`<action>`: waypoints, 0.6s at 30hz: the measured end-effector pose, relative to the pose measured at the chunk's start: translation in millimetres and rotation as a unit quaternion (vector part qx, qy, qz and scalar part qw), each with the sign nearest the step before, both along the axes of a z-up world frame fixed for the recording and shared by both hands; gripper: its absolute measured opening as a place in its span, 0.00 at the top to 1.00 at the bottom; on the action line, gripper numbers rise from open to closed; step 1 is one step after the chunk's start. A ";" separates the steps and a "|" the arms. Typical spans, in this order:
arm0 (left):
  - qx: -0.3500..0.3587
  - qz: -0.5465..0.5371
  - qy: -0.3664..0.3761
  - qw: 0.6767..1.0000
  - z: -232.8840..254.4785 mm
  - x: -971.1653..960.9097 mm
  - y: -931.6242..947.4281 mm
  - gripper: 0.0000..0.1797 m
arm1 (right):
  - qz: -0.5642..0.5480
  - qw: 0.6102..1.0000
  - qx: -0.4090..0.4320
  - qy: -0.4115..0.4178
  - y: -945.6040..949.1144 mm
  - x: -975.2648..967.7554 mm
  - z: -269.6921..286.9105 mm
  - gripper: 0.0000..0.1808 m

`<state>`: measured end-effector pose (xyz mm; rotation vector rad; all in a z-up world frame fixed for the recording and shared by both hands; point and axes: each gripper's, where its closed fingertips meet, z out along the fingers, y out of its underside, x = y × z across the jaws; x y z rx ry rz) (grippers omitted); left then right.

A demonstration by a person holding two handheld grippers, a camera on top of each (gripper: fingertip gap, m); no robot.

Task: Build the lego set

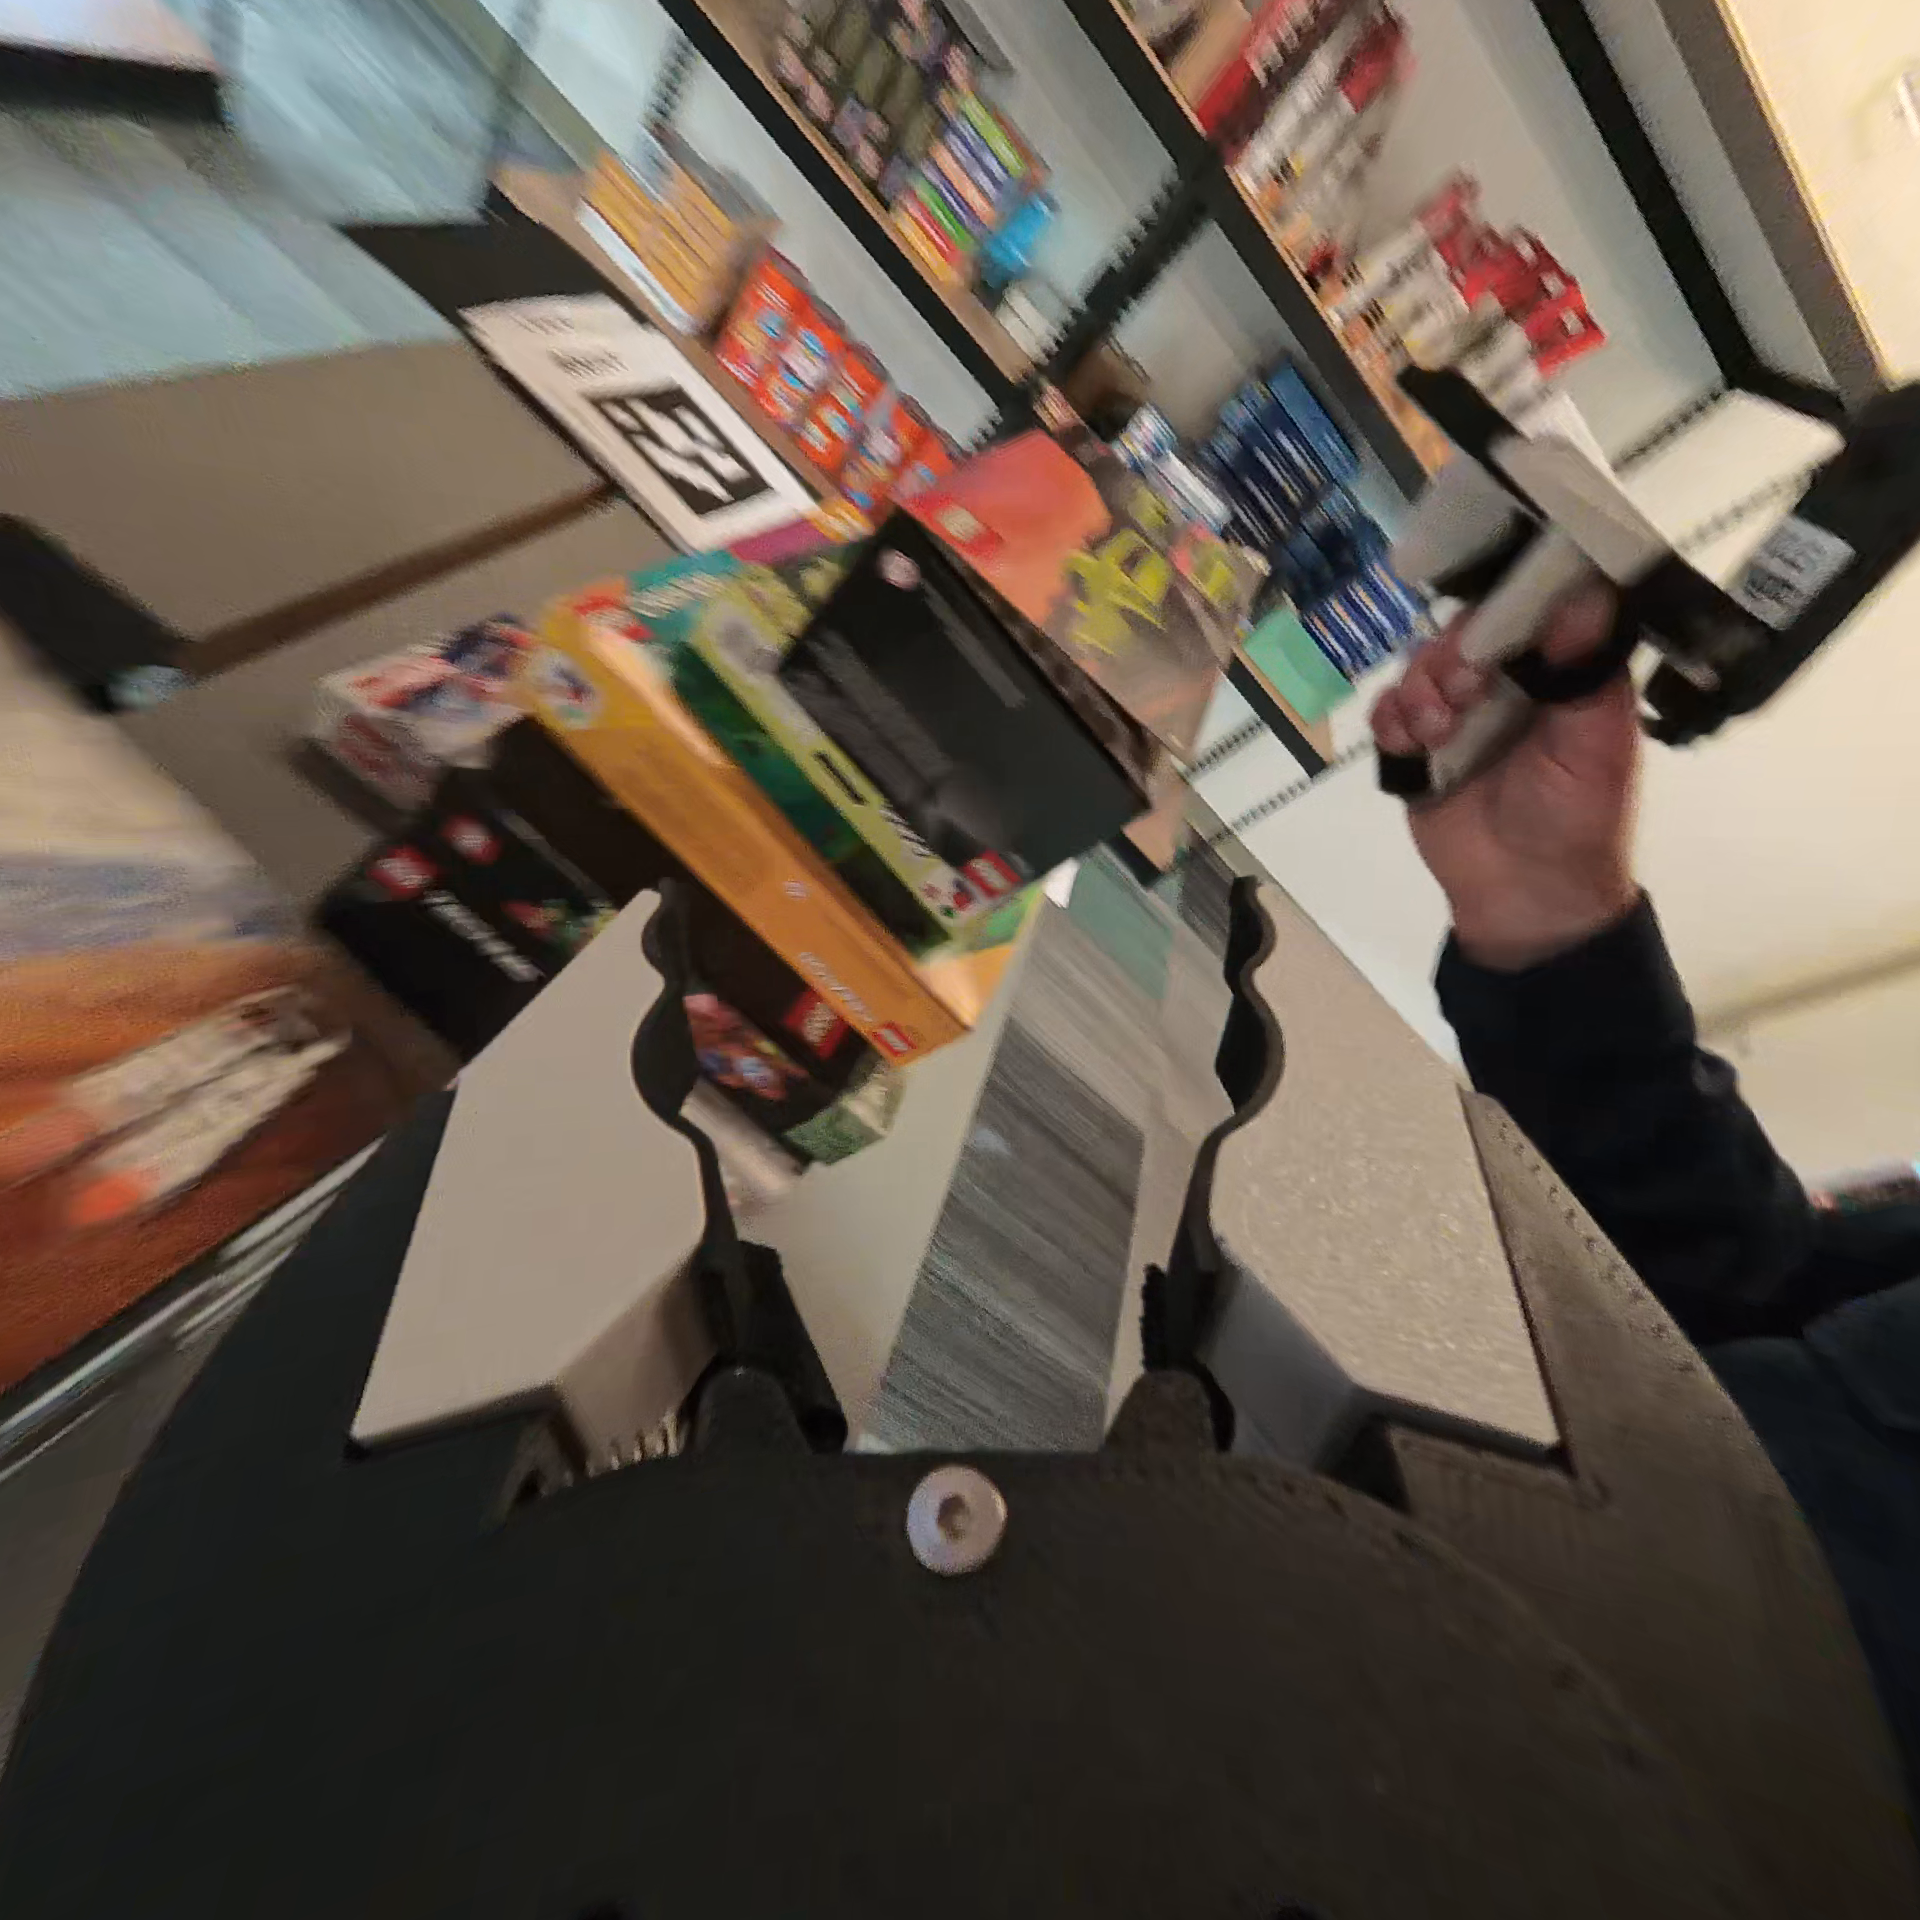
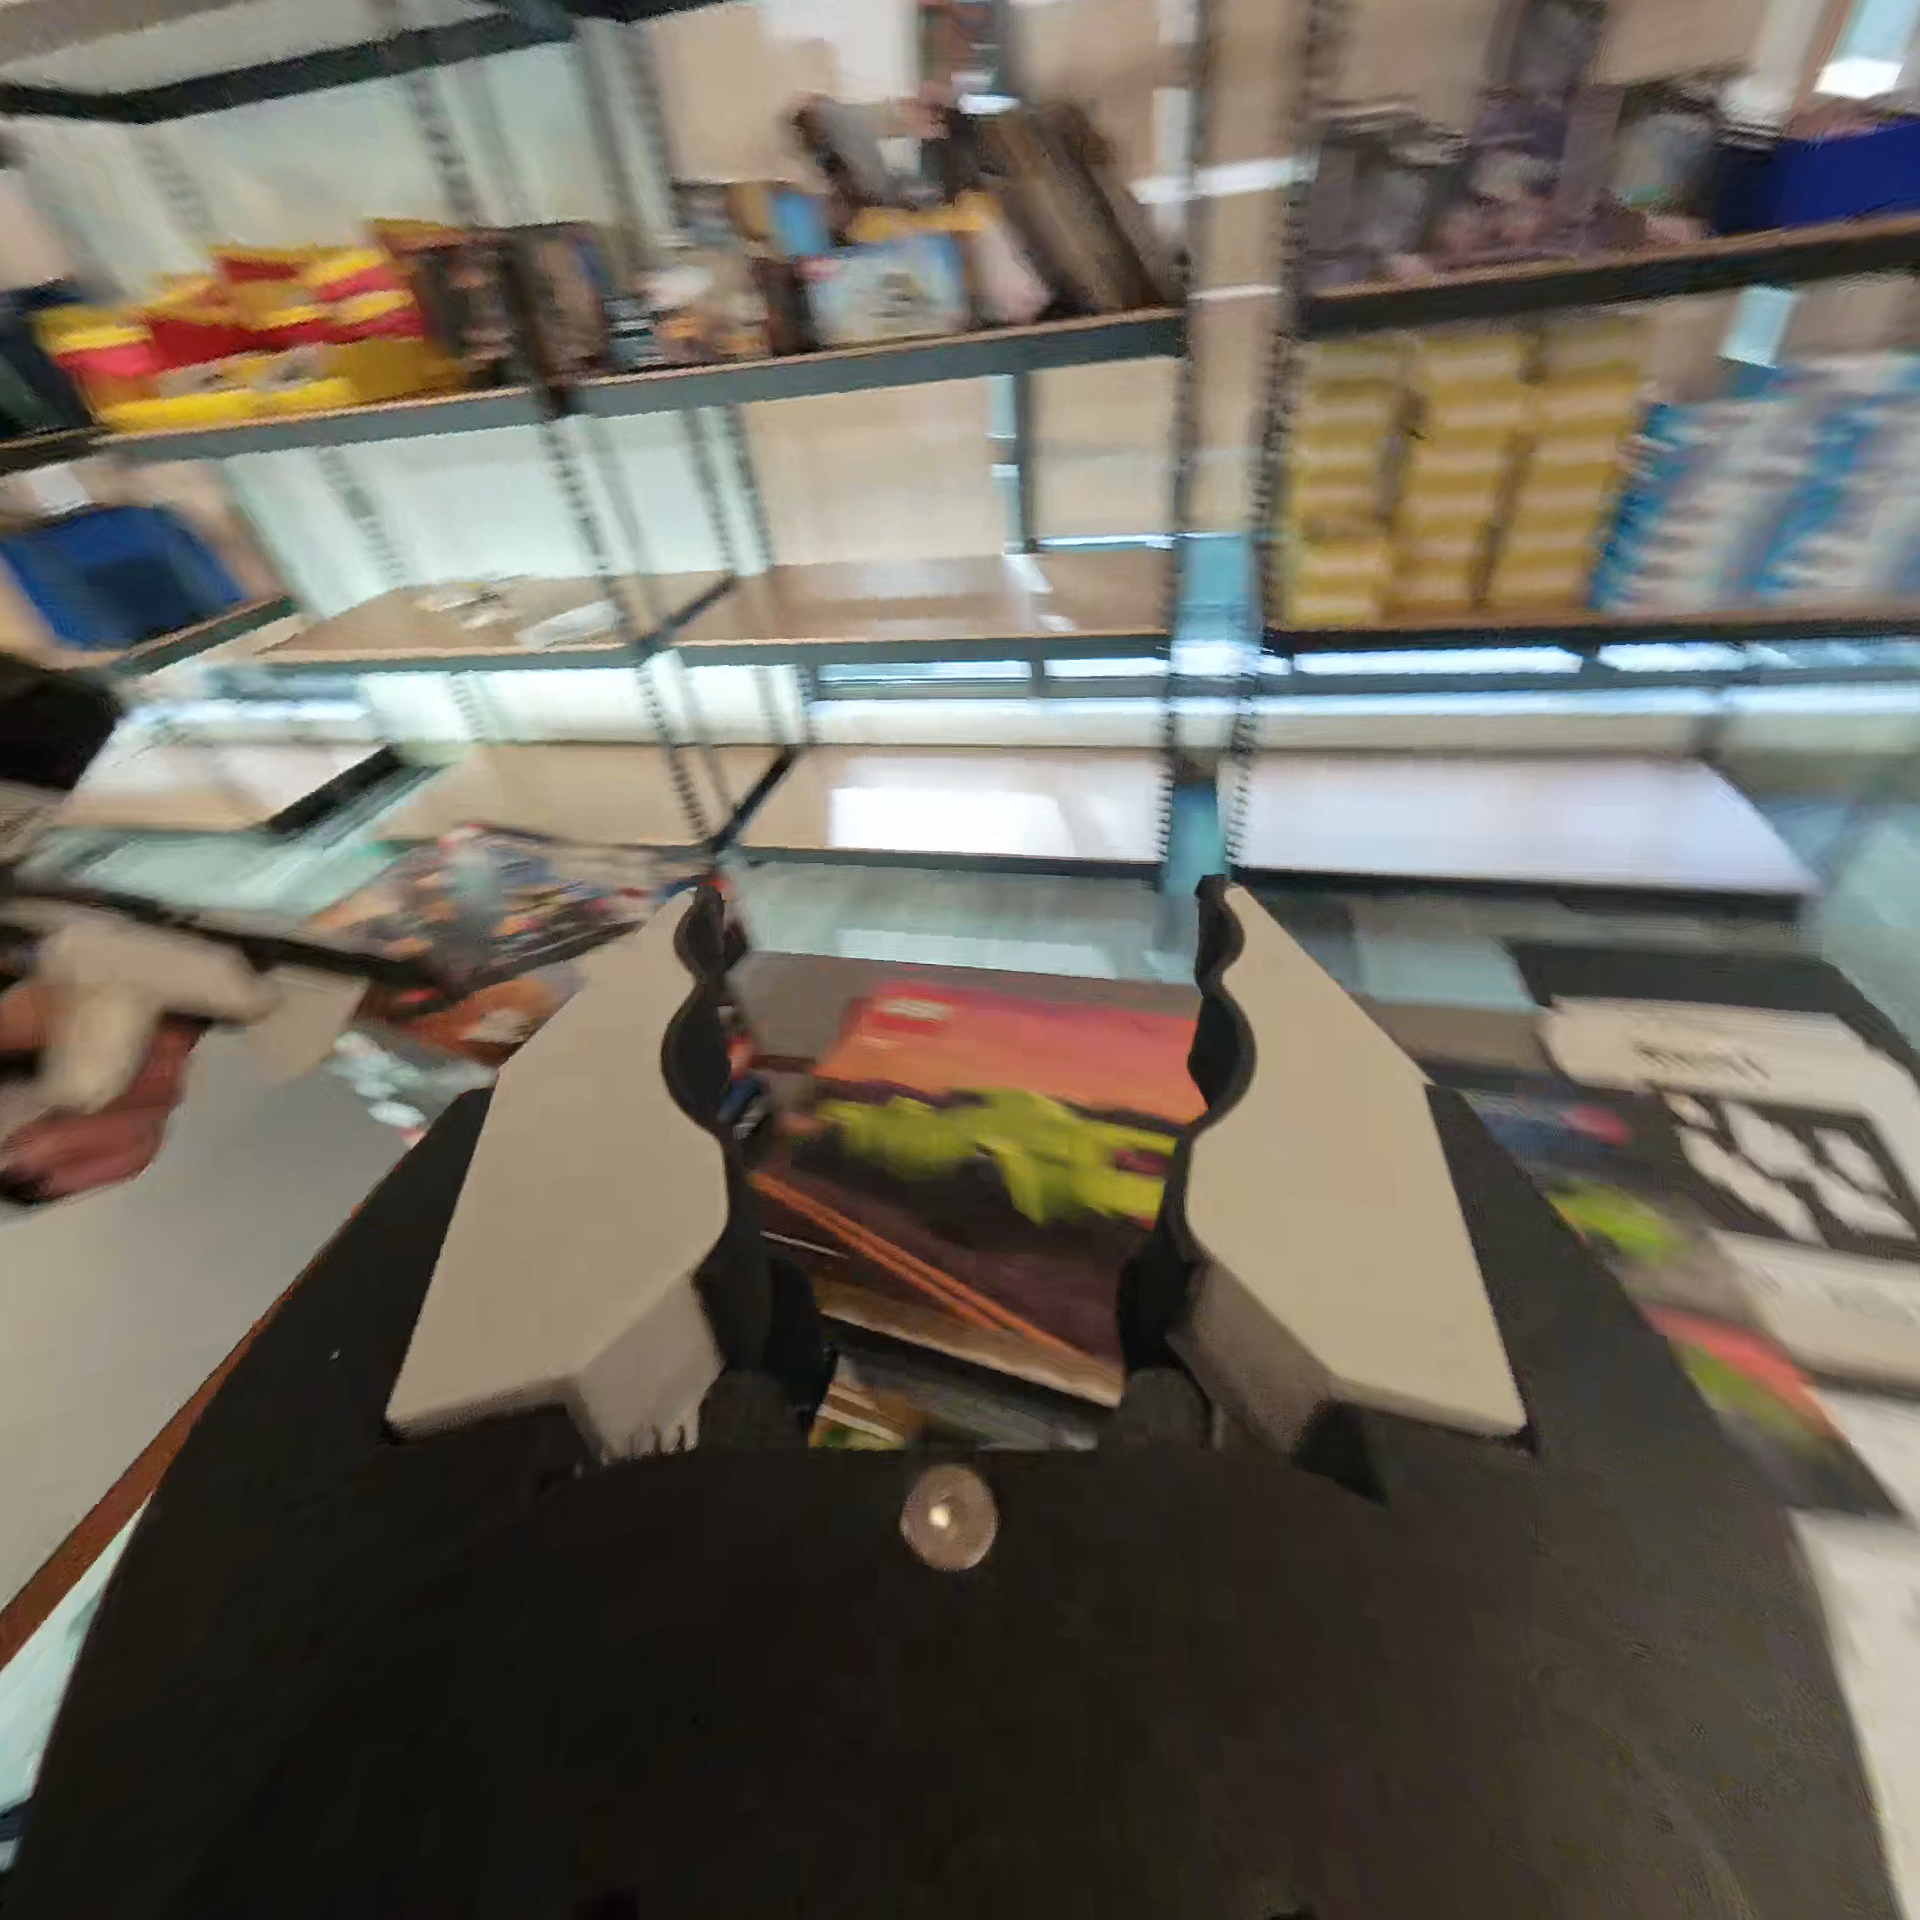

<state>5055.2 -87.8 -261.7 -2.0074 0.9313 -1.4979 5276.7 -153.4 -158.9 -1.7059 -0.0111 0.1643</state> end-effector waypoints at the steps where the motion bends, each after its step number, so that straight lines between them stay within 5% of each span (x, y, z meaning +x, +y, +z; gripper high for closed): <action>1: 0.004 0.032 -0.001 0.999 2.6 -21.0 17.5 0.44 | 0.043 0.999 0.005 -0.006 8.0 -30.9 7.1 0.50; 7: 0.042 0.215 0.066 0.973 -13.8 -152.4 123.7 0.42 | 0.199 0.979 -0.007 0.047 66.8 -180.4 -0.4 0.41; 14: -0.015 0.303 0.145 0.942 -94.6 -235.9 181.3 0.37 | 0.211 0.936 -0.181 0.217 147.7 -255.4 -145.3 0.41; 18: -0.046 0.269 0.140 0.952 -127.8 -224.7 171.9 0.43 | 0.223 0.903 -0.248 0.271 167.2 -281.1 -210.1 0.42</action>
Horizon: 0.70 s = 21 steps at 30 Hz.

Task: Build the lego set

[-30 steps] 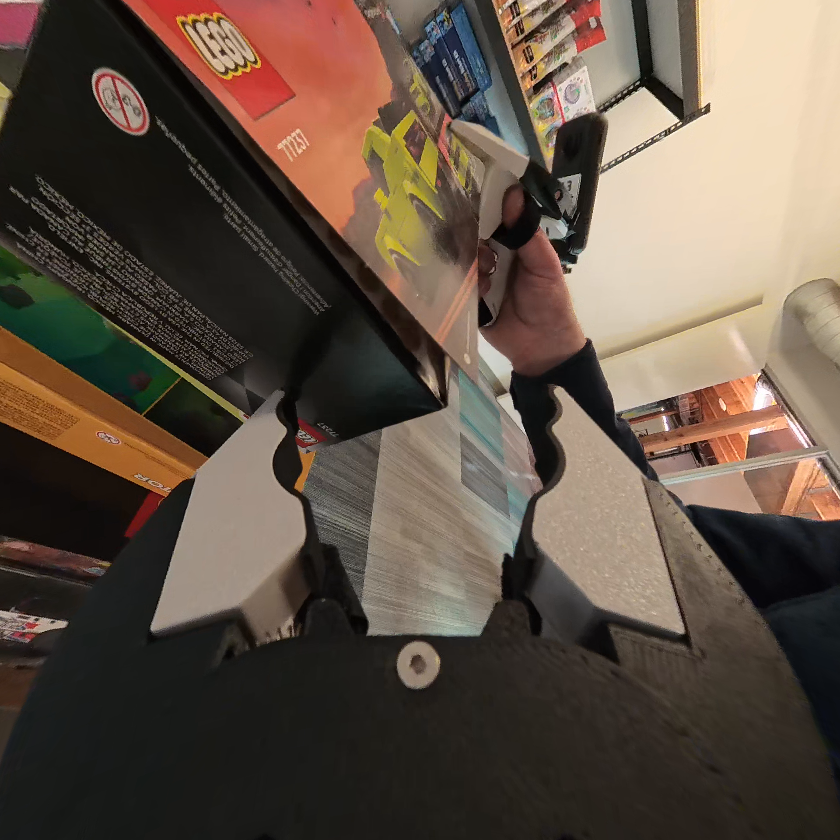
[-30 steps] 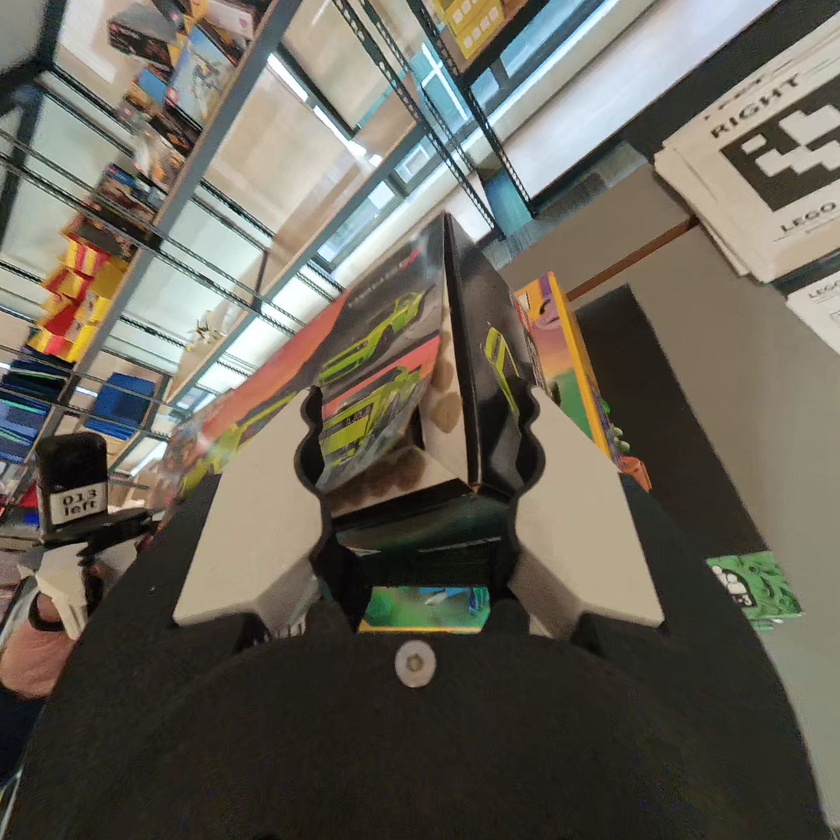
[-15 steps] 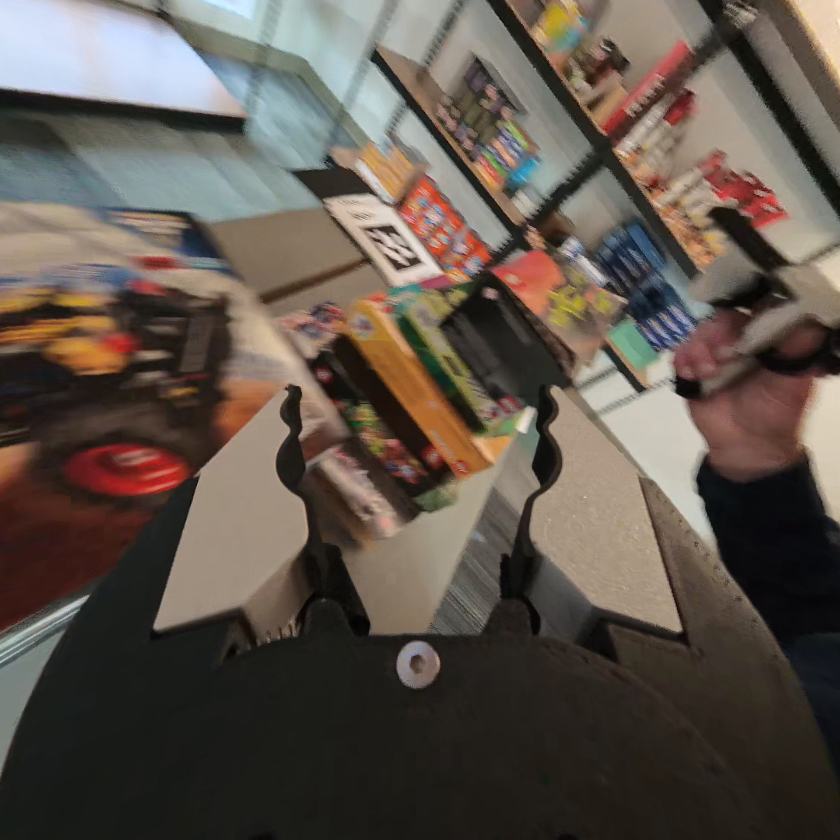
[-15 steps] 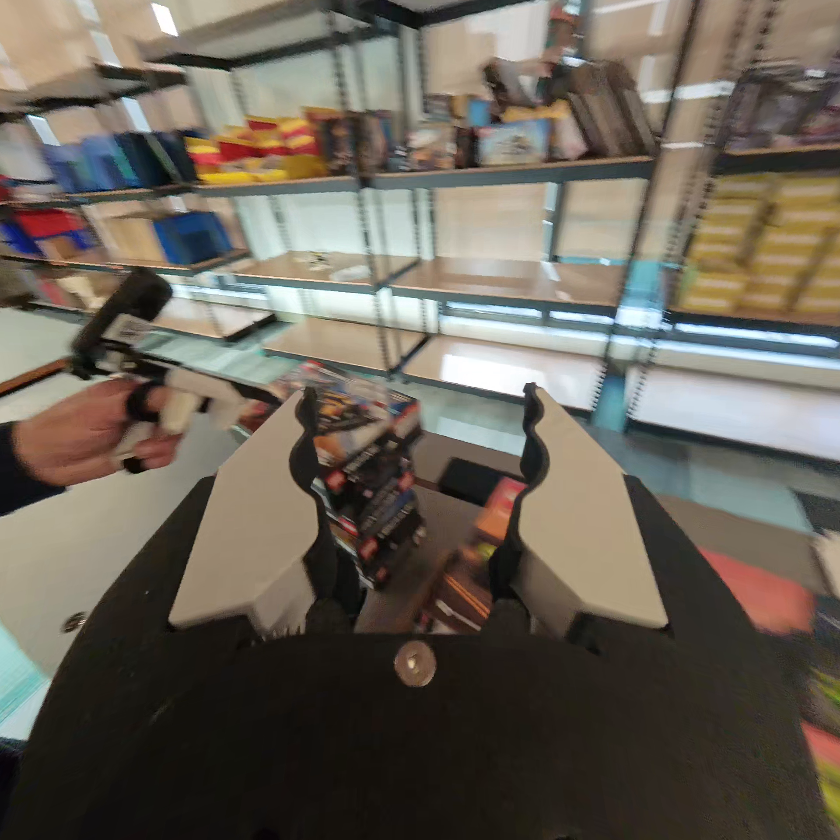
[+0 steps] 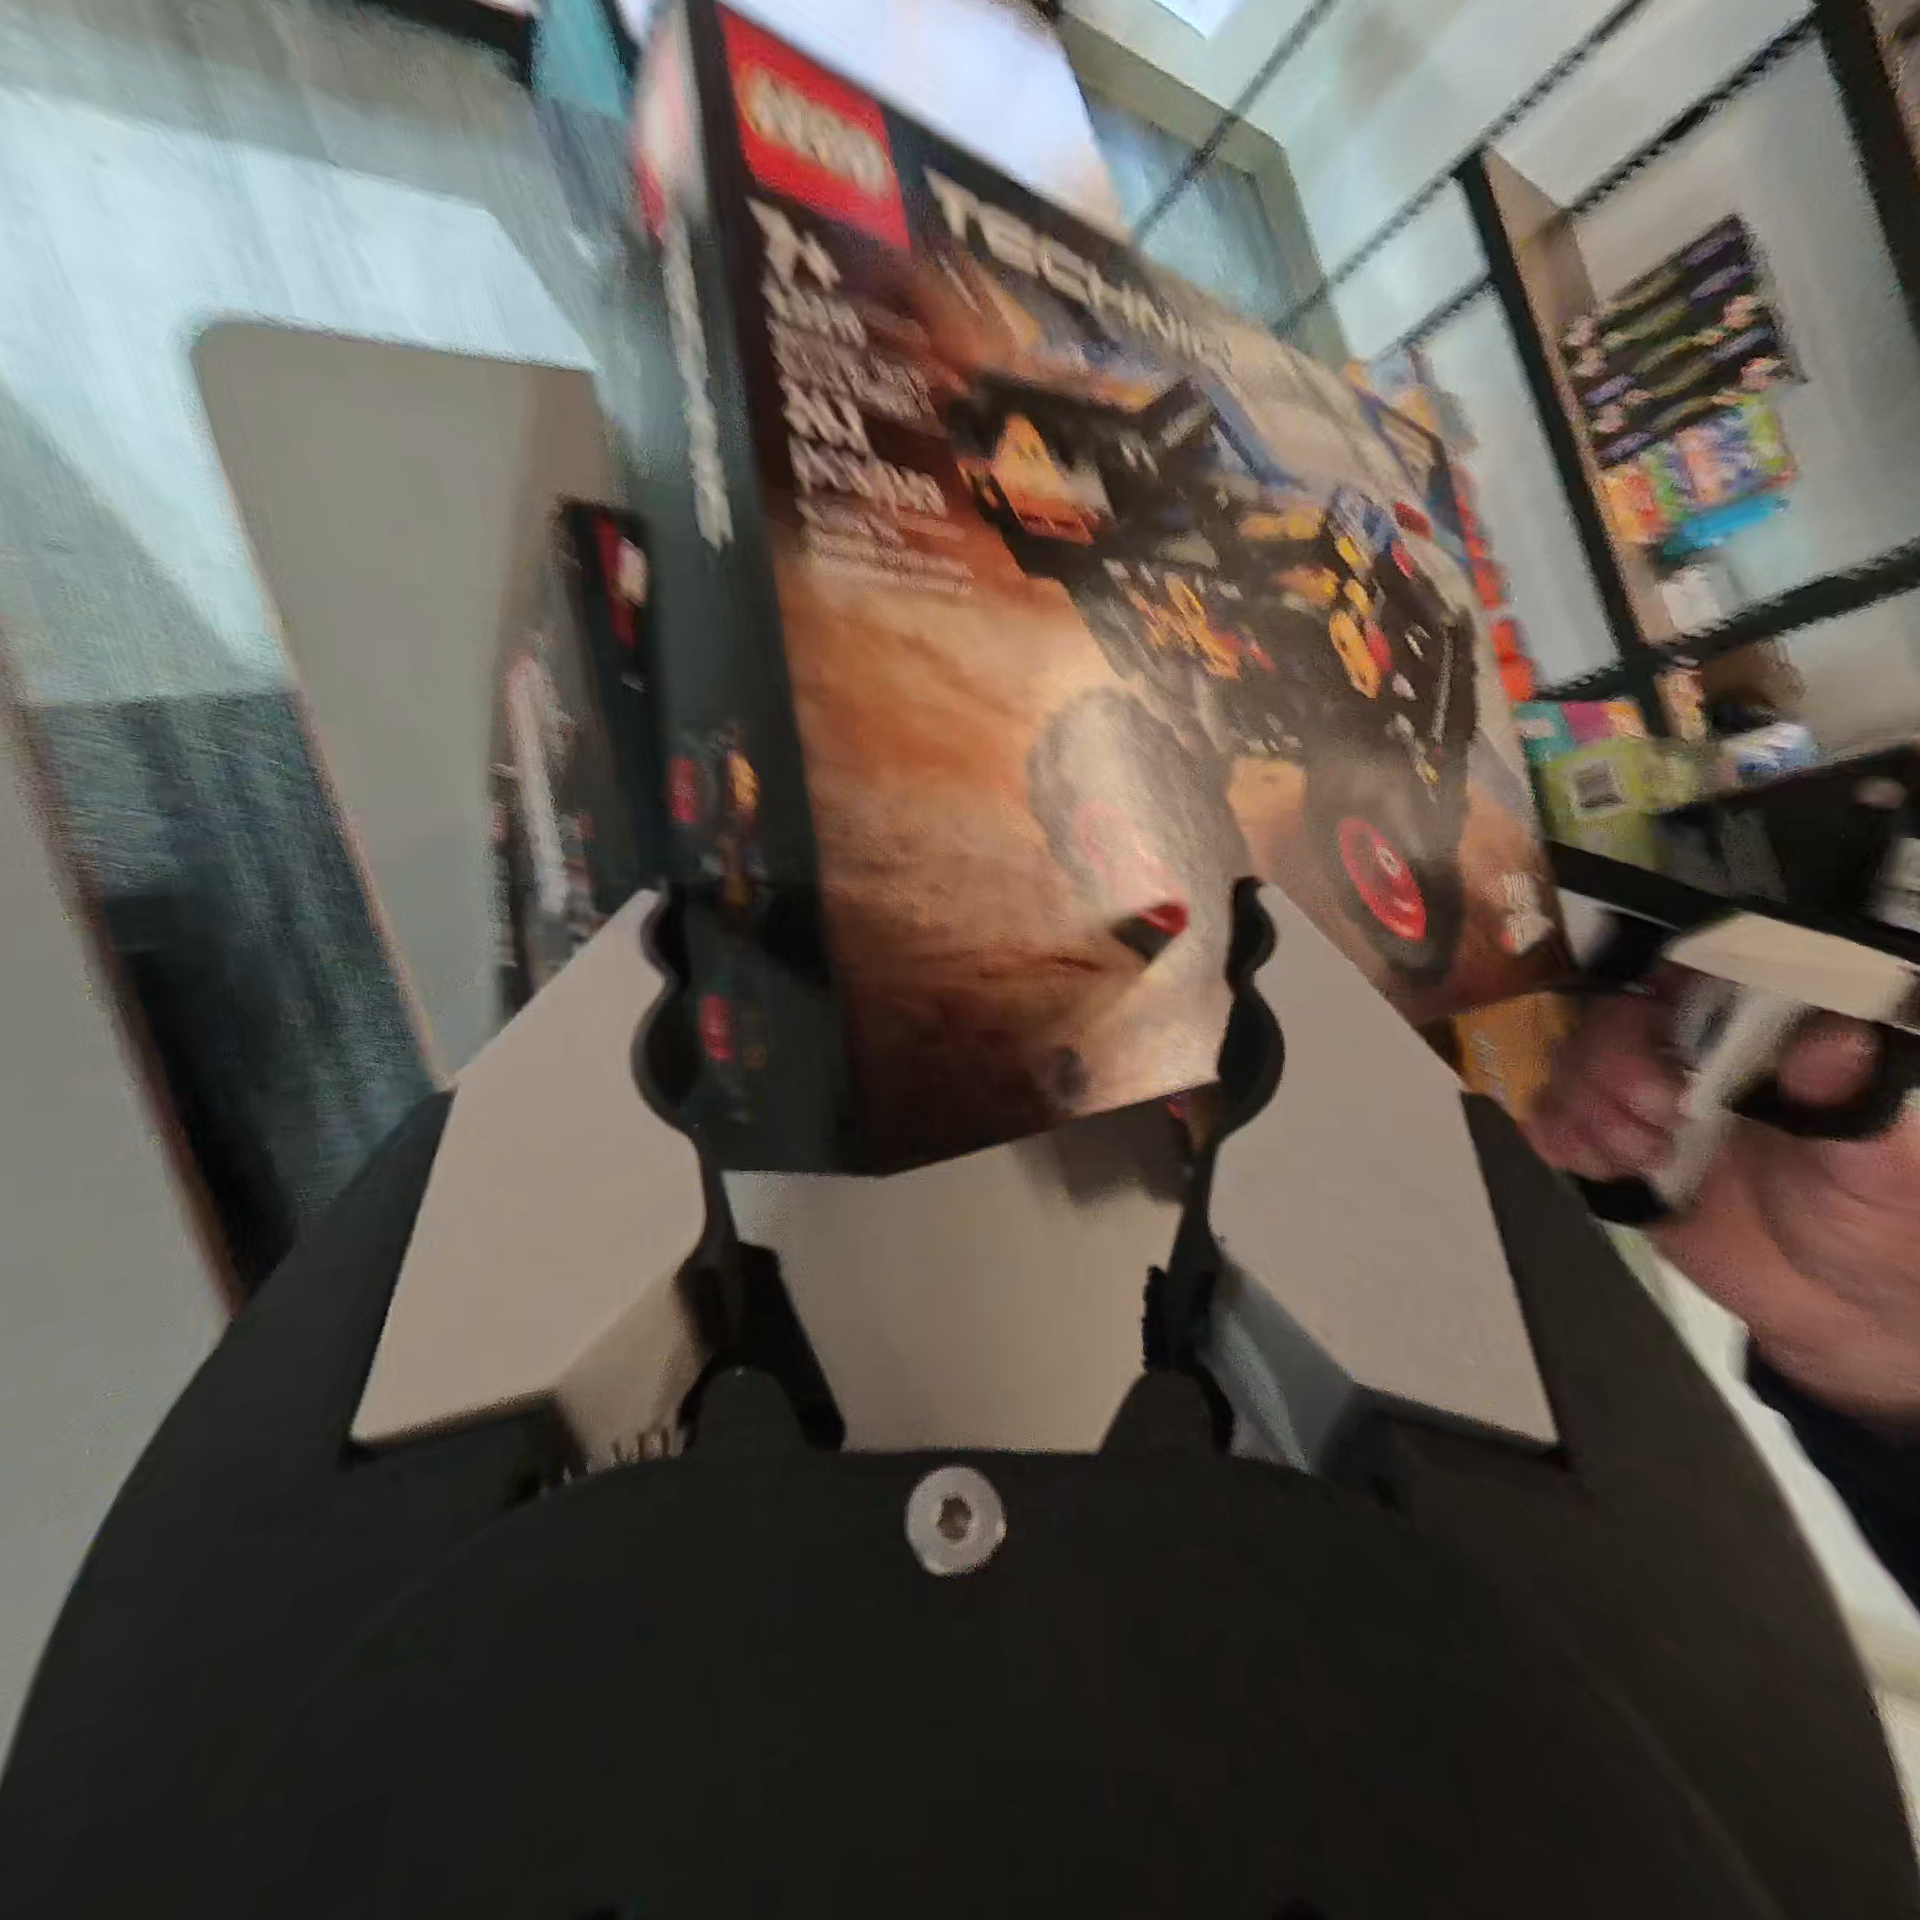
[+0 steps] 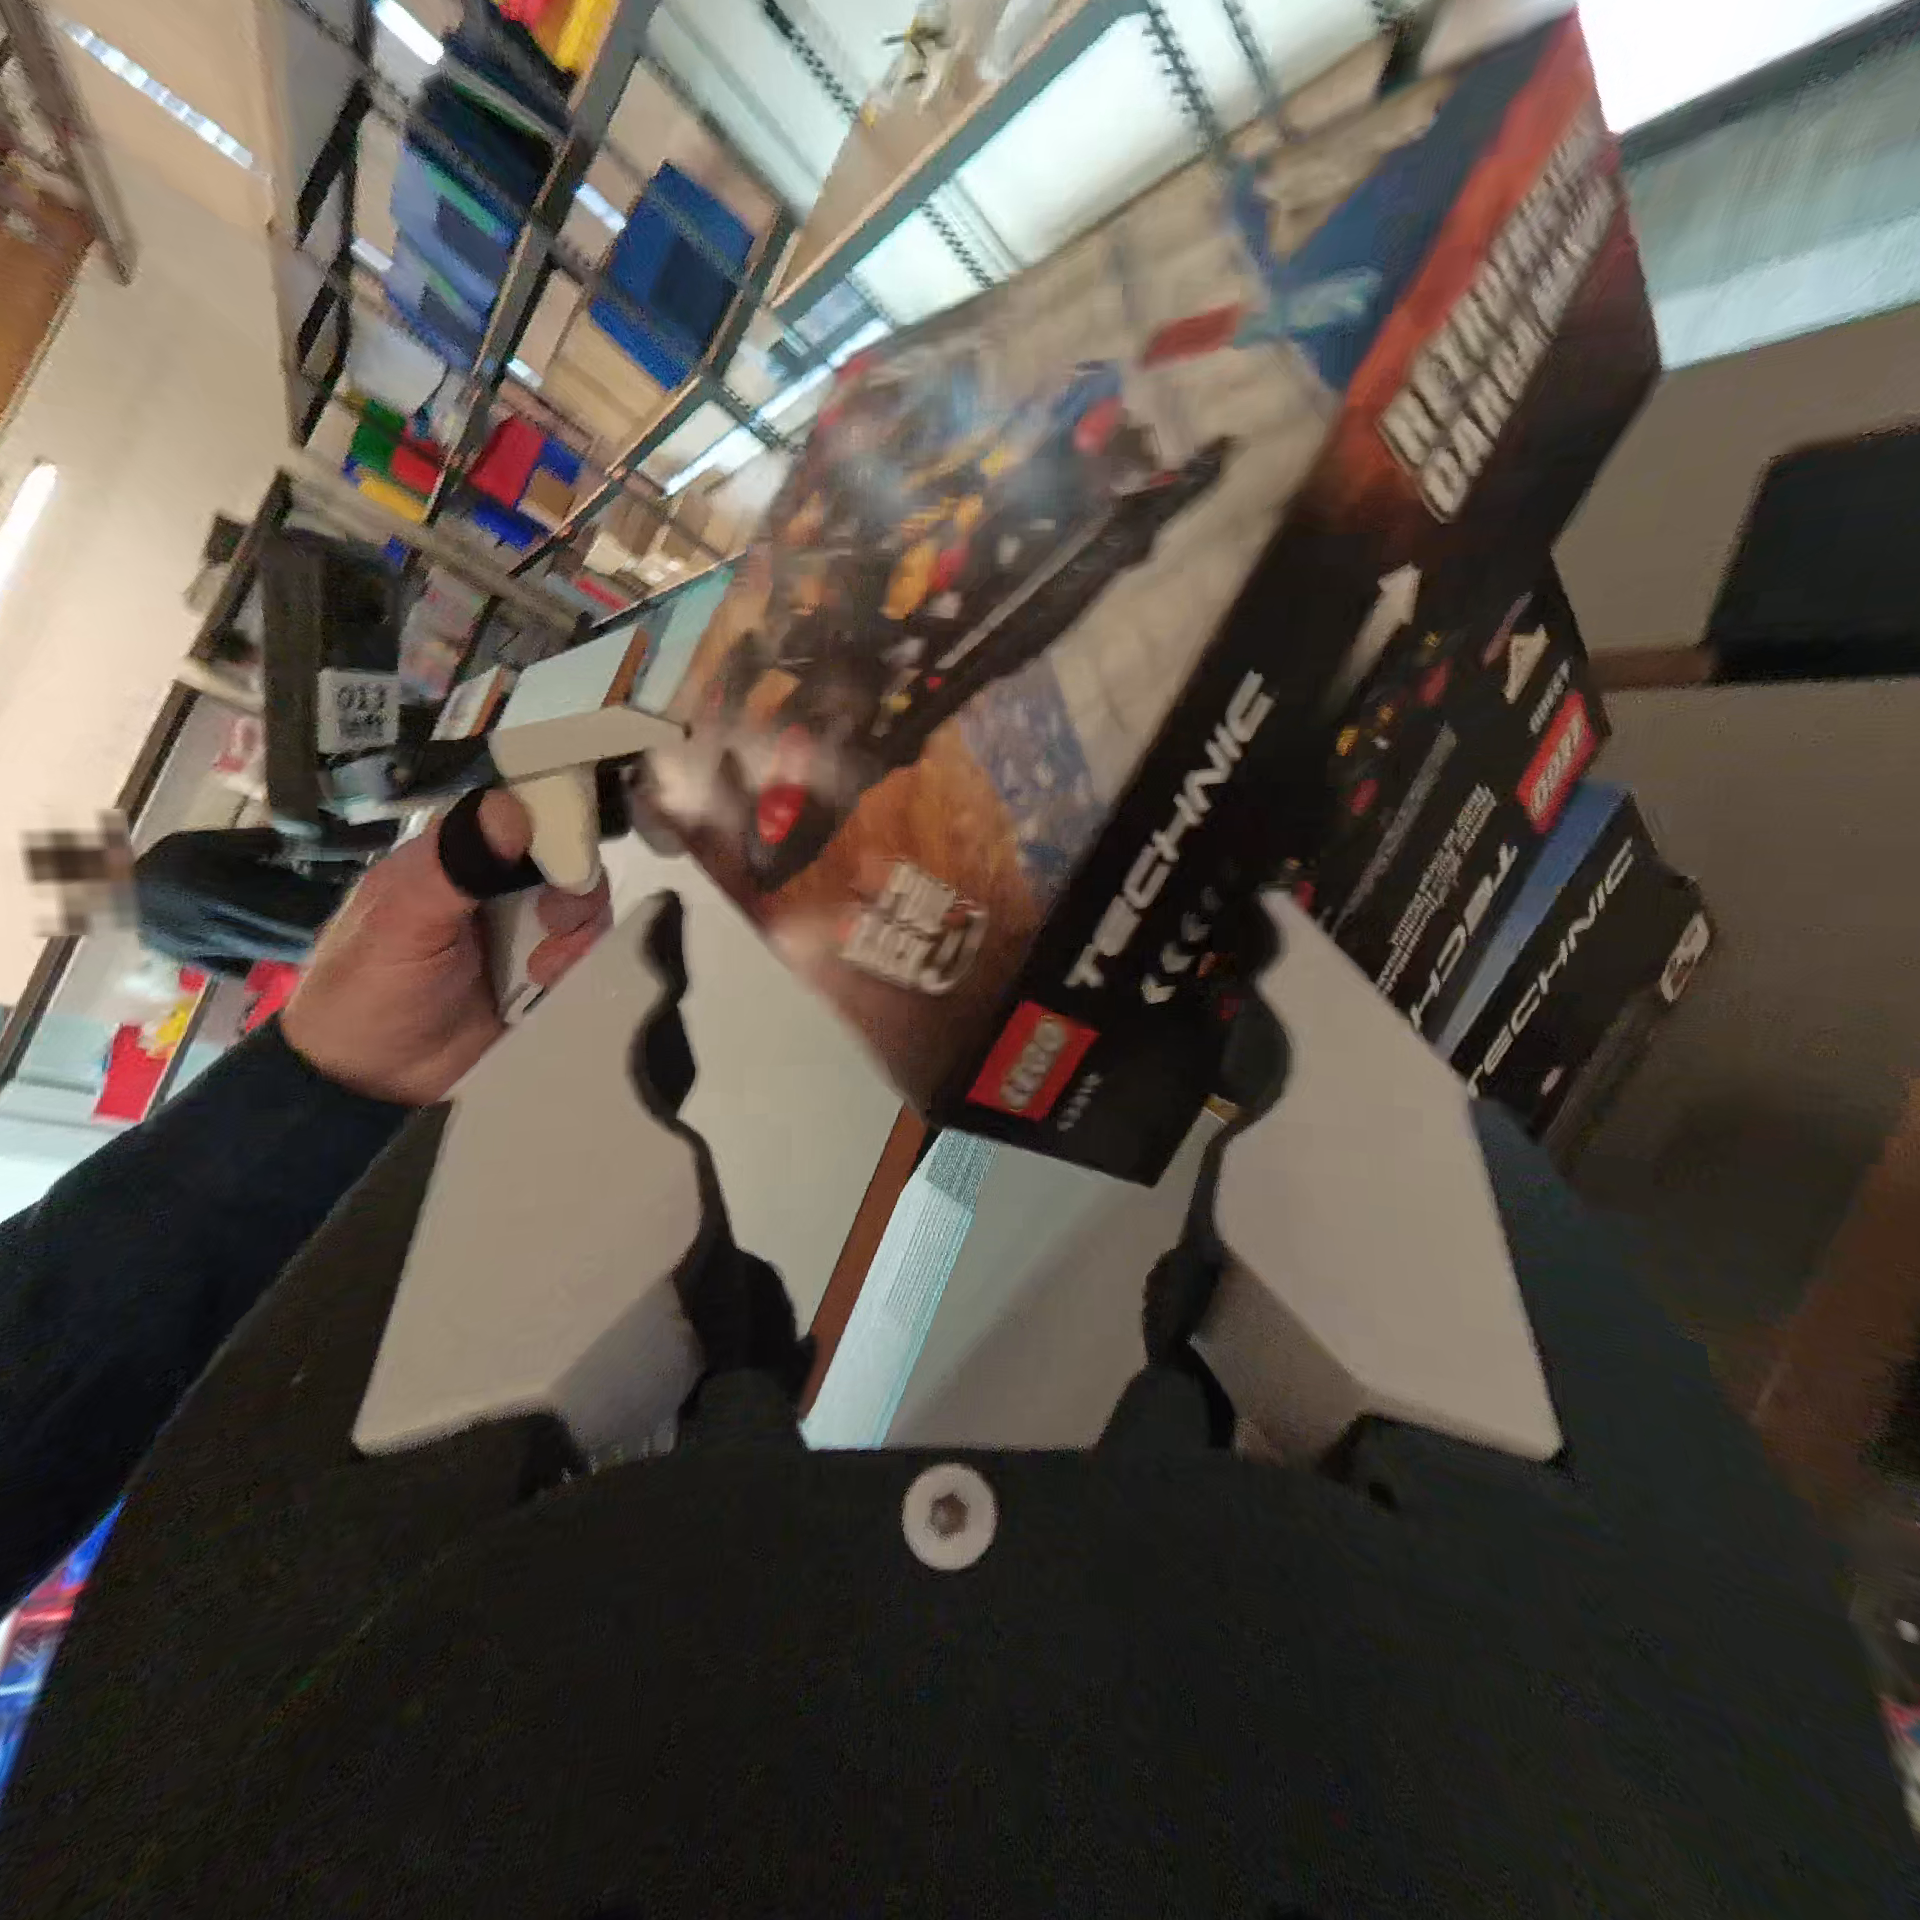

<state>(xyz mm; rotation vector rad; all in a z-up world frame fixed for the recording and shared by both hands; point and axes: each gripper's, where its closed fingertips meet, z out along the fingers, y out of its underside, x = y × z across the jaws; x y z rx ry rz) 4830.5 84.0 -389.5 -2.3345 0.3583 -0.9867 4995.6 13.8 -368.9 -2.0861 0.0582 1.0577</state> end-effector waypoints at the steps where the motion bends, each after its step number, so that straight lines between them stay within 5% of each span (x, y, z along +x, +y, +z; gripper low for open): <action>1: -0.008 -0.001 -0.006 1.000 -6.4 4.6 -2.1 0.39 | -0.007 1.000 -0.006 -0.006 3.2 -2.6 -9.4 0.42; 3: 0.011 0.014 -0.001 1.000 -8.0 3.4 0.9 0.40 | -0.022 0.998 -0.010 -0.049 6.6 0.8 -22.2 0.52; 7: 0.025 0.017 0.005 1.000 2.3 7.3 1.7 0.39 | -0.026 0.998 0.006 -0.062 9.0 6.0 -7.8 0.57; 21: 0.085 0.025 -0.028 0.996 69.7 25.9 -6.8 0.40 | -0.062 0.995 0.043 -0.061 -1.7 29.2 49.4 0.62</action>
